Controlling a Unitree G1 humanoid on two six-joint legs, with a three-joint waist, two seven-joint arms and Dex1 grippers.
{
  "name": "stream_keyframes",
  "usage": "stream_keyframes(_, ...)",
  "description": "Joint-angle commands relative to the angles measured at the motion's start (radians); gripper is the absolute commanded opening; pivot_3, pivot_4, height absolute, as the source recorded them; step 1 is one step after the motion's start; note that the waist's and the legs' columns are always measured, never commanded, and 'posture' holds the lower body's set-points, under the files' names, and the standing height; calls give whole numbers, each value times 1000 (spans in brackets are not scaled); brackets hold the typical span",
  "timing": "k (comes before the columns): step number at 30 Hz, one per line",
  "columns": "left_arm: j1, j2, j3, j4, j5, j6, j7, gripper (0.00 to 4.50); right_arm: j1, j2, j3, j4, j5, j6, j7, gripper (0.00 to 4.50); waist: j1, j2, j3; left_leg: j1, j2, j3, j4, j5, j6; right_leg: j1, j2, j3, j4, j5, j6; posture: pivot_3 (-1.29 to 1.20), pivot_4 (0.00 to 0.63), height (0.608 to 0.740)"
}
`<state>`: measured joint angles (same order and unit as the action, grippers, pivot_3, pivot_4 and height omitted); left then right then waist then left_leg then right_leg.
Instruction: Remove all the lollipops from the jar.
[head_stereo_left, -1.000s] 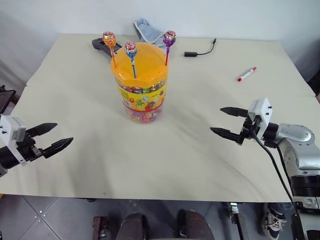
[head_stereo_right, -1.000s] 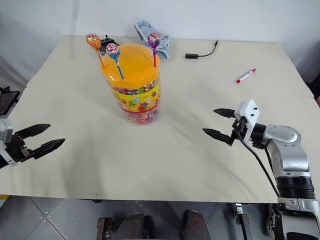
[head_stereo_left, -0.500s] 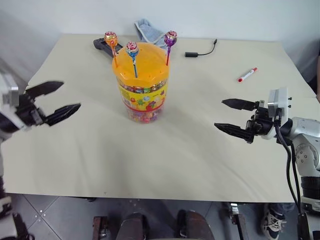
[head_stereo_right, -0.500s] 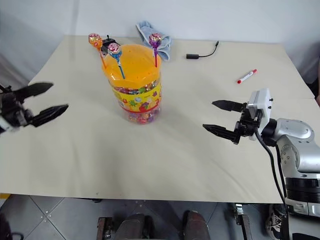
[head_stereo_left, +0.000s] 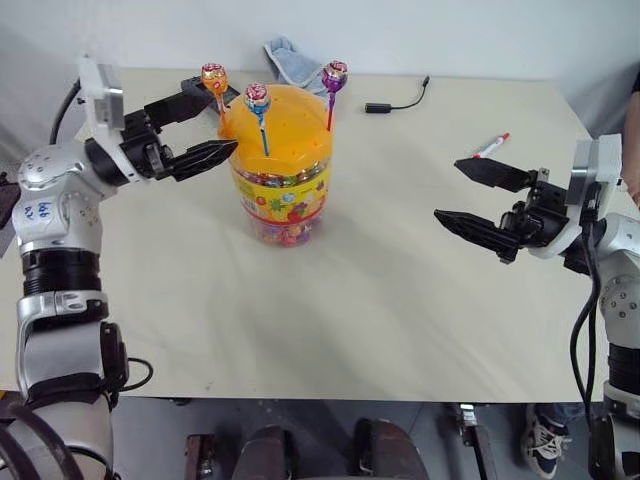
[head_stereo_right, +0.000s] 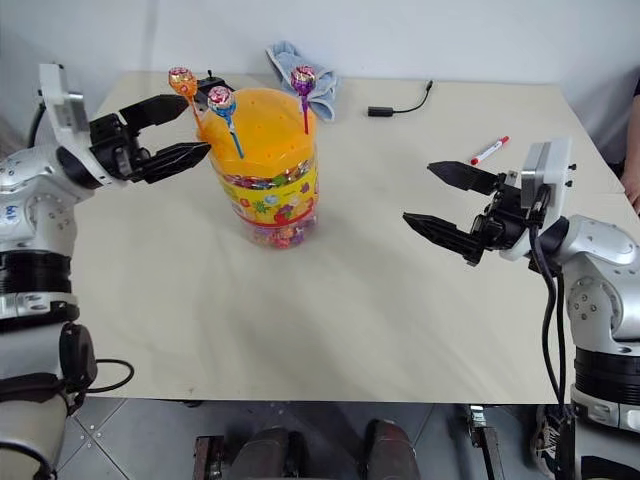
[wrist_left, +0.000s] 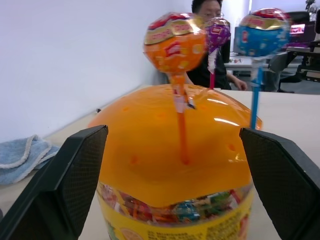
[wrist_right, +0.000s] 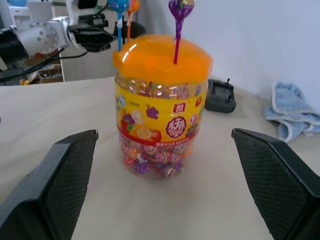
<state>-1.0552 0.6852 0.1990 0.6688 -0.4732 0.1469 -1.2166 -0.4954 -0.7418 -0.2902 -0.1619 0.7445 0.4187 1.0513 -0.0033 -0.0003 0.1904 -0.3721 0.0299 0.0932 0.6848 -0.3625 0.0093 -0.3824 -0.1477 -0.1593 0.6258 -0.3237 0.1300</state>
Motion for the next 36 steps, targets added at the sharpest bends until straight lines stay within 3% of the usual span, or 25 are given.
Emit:
stream_keyframes(1,-56,4,8,60,18,-35,-25,4500,6,-13,-51,-57,34,5,-26,4481,0,0,0,0,0,0,0,0,0,0,0,0,0,0,0,0,150,740)
stream_keyframes(3,-76,0,5,94,30,-50,-34,4500,14,-16,-57,-65,38,8,-35,4481,0,0,0,0,0,0,0,0,0,0,0,0,0,0,0,0,150,740)
stream_keyframes(6,-91,-9,10,97,8,-24,-93,3940,37,-18,-81,-83,47,13,-51,4500,3,0,0,-1,0,0,1,0,0,0,0,0,1,0,0,0,150,740)
stream_keyframes(19,-99,2,25,-8,-22,81,-143,104,67,-19,-94,-103,48,7,-63,4500,1,0,0,-3,0,-1,5,-1,1,-1,0,0,2,0,0,0,150,740)
stream_keyframes(25,-98,10,41,-101,-36,116,-119,34,45,-18,-83,-83,40,2,-56,4500,2,0,0,-3,0,-1,7,-1,2,-1,0,0,2,0,0,0,150,740)
stream_keyframes(30,-149,33,79,-125,-7,120,47,34,12,-15,-65,-55,33,0,-40,4500,1,0,0,-4,0,-2,8,-1,2,-1,0,0,2,0,0,0,150,740)
stream_keyframes(33,-148,94,74,-154,64,213,231,34,-9,-16,-54,-36,30,3,-29,4500,-1,0,0,-4,0,-2,8,-2,3,-1,0,1,3,0,0,0,150,740)
stream_keyframes(36,-93,183,57,-234,99,425,349,34,-27,-19,-36,-8,22,2,-6,4500,-5,0,0,-4,0,-2,8,-2,3,-1,0,1,3,0,0,0,150,740)
